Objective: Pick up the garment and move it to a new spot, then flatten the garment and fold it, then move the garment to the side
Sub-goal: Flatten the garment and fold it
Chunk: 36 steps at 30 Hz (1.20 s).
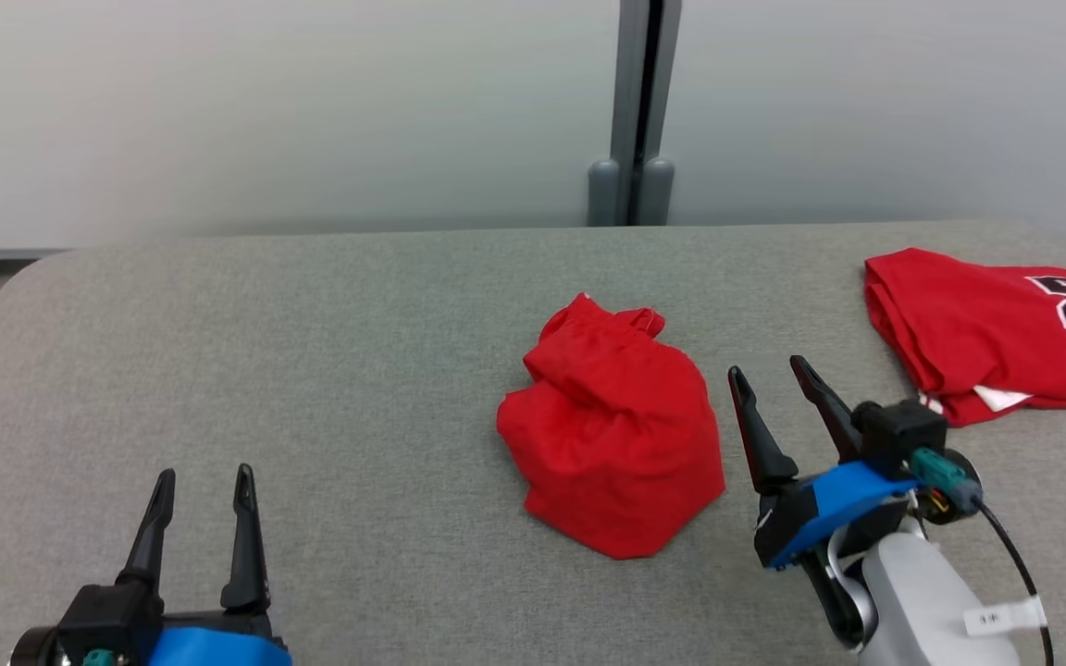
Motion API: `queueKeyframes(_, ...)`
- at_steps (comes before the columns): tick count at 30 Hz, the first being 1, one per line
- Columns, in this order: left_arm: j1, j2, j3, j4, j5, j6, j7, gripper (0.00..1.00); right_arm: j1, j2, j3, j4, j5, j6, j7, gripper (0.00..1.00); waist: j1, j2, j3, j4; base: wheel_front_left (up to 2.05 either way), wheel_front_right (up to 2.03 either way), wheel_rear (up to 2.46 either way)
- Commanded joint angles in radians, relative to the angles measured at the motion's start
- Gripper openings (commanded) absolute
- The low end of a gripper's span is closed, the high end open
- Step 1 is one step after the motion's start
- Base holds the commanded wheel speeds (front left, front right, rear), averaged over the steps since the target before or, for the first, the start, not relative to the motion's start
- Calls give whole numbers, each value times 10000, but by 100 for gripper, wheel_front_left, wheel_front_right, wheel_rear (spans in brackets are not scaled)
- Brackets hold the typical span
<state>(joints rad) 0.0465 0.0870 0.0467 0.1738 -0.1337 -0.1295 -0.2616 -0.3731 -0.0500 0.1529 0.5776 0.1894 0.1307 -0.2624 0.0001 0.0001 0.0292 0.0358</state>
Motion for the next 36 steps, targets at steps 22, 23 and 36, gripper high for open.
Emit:
queueKeyframes(22, -1170, 81, -470, 59, -36, -12, -43, 100, -1649, -35, 33, 4770, 87, 1, -32, 100, -1, -1, 1428, 1132, 0, 0, 0)
queueKeyframes(23, -1175, 81, -487, 78, -37, -12, -43, 100, -1592, -25, 62, 4829, 116, 1, -29, 100, -1, -1, 1438, 1139, 0, 0, 0)
queueKeyframes(36, -1029, 106, -396, 177, -64, -12, -45, 100, -1361, -750, -586, 3948, 773, 1, -21, 0, -1, -1, 1115, 740, 0, 0, 0)
